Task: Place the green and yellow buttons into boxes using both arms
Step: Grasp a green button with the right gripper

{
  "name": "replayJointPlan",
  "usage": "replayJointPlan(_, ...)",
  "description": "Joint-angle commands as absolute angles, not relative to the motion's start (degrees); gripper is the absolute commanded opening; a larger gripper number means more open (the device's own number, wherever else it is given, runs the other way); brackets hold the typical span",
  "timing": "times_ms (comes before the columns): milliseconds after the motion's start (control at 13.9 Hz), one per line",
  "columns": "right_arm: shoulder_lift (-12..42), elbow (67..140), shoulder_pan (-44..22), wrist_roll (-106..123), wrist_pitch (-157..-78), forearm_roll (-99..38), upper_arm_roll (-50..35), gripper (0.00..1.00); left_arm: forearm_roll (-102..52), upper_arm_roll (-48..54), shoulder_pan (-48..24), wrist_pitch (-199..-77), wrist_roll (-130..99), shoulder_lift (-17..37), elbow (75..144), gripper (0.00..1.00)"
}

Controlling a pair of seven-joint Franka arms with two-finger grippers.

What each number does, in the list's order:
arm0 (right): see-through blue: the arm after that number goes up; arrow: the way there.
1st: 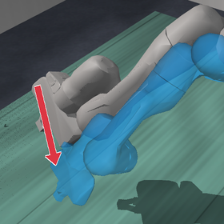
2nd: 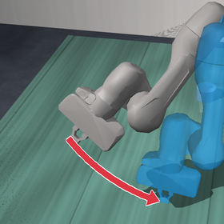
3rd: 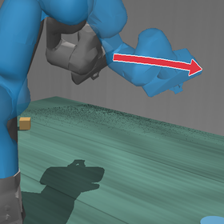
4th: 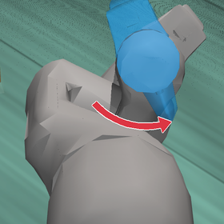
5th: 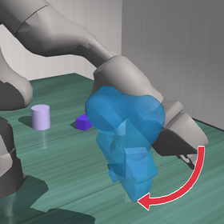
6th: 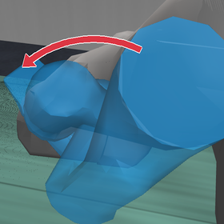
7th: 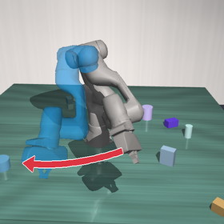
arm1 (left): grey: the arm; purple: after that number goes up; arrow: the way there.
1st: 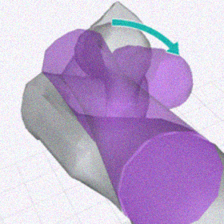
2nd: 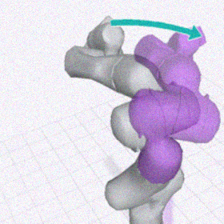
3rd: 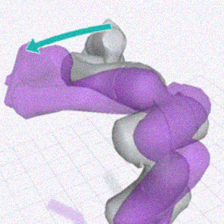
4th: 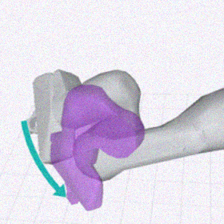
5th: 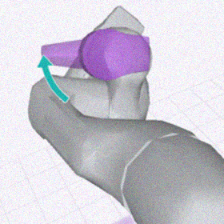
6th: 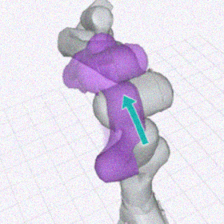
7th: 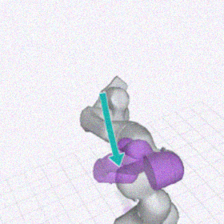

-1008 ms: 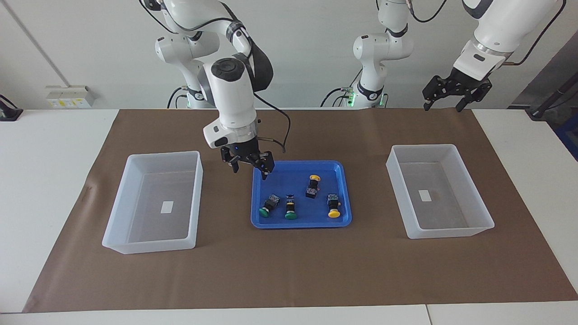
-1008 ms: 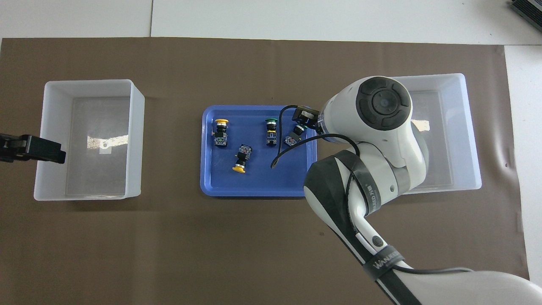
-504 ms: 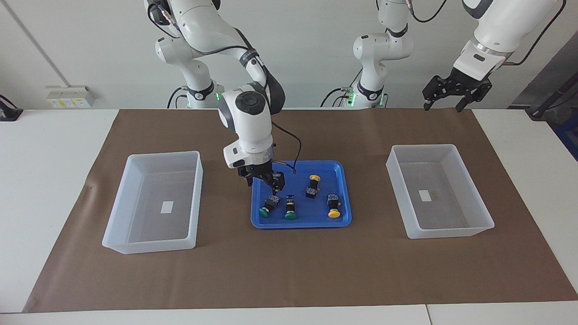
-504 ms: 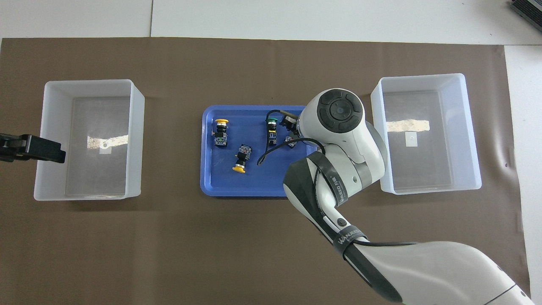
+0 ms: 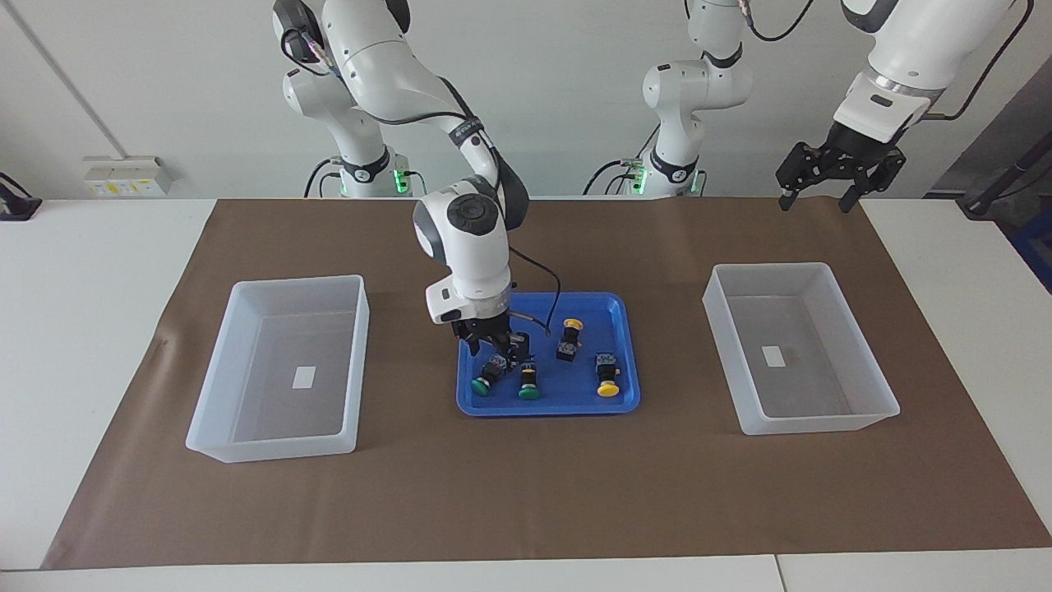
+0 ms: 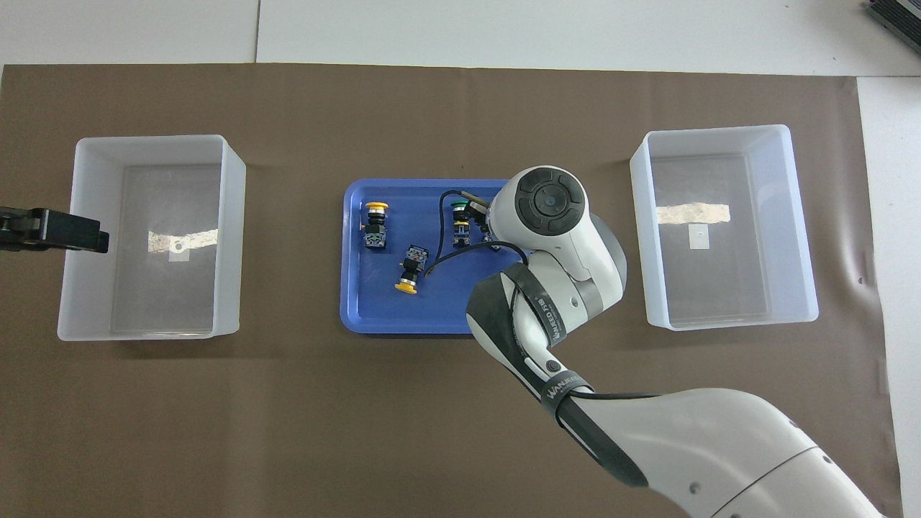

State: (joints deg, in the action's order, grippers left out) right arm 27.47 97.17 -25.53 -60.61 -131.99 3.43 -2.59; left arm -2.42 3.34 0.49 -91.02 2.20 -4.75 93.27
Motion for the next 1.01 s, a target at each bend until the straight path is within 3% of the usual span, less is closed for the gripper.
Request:
replayJointPlan(0, 28.83, 96.76, -24.96, -62.49, -133.68, 4.22, -2.64, 0.75, -1.76, 3.08, 0.0, -95.0, 1.59, -7.12, 98.16, 1.0)
replayJointPlan(216, 29.44, 96.94, -25.14, -62.93, -134.29, 4.22, -2.64, 0.73, -1.76, 3.08, 0.0, -94.75, 1.5, -7.56, 98.53, 1.0)
replayJointPlan(360, 29.53, 97.99, -25.14, -63.19, -136.13, 4.04, -2.64, 0.54, -1.76, 3.16, -0.44, -94.83, 1.41, -7.73, 99.31, 1.0)
replayJointPlan(504, 29.53, 99.66, -25.22, -63.72, -138.42, 4.04, -2.64, 0.51, -1.76, 3.25, -0.53, -95.36, 1.41, -8.35, 100.45, 1.0)
replayJointPlan(648, 29.44, 99.58, -25.4, -63.72, -138.17, 4.04, -2.64, 0.39, -1.76, 3.25, -0.44, -97.02, 1.41, -8.61, 101.51, 1.0)
replayJointPlan(720, 29.44, 99.58, -25.75, -63.72, -138.08, 4.3, -2.64, 0.16, -1.76, 3.25, -0.53, -98.25, 1.41, -9.14, 102.64, 1.0)
replayJointPlan(792, 29.27, 99.58, -25.93, -63.81, -137.9, 4.31, -2.64, 0.0, -1.76, 3.51, -0.53, -99.31, 1.32, -9.49, 103.87, 1.0)
replayJointPlan(936, 27.52, 99.23, -25.58, -63.46, -136.77, 4.31, -2.64, 0.0, -1.85, 3.69, -0.96, -102.29, -0.08, -9.84, 105.64, 1.0)
